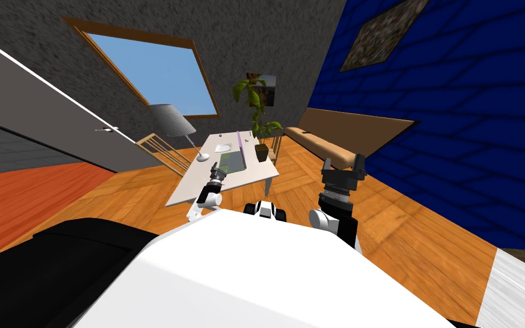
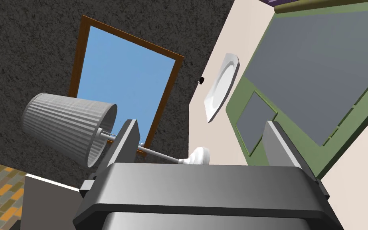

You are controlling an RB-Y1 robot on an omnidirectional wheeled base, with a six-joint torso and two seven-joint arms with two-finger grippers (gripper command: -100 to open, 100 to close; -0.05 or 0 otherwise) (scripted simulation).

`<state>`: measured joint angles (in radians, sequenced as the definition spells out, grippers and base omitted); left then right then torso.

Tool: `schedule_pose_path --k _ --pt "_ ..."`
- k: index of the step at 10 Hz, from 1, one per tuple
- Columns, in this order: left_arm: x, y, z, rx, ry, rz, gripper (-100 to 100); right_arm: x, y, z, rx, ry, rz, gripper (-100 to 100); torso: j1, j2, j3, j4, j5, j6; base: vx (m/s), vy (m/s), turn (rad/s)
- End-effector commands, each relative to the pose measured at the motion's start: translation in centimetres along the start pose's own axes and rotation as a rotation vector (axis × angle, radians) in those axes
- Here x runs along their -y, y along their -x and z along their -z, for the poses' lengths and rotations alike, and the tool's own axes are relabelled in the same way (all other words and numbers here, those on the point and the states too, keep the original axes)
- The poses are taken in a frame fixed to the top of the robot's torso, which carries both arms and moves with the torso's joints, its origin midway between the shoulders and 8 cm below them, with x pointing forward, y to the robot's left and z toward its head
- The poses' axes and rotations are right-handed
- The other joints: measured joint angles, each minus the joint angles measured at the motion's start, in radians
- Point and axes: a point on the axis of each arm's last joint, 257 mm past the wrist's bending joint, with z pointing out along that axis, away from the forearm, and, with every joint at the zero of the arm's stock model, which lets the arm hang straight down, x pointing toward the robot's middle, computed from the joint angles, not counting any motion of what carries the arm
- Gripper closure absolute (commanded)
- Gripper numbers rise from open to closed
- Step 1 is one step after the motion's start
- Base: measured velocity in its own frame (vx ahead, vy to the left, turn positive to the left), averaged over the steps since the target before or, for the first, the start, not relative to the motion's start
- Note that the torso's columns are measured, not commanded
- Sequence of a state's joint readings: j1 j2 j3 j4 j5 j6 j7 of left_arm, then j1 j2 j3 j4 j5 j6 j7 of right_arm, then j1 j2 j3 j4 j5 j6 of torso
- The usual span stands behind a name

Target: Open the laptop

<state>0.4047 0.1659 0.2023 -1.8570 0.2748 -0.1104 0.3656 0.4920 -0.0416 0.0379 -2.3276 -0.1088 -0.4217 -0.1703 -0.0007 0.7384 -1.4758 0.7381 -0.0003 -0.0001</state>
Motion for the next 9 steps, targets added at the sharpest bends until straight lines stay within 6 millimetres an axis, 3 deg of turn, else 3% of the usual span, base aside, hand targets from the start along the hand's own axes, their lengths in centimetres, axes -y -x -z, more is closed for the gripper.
schedule_pose_path --k 1,9 --pt "-0.2 2.5 -0.9 0.059 0.001 0.104 -100 0.0 0.0 0.0 0.0 0.0 0.0 0 -0.001 -0.001 -0.001 0.0 0.0 0.0 0.123 -0.241 0.032" --pt "-0.8 7.8 -2.6 0.202 -0.046 0.417 -100 0.0 0.0 0.0 0.0 0.0 0.0 0 0.0 -0.001 0.0 0.0 0.0 0.0 0.102 -0.172 0.018"
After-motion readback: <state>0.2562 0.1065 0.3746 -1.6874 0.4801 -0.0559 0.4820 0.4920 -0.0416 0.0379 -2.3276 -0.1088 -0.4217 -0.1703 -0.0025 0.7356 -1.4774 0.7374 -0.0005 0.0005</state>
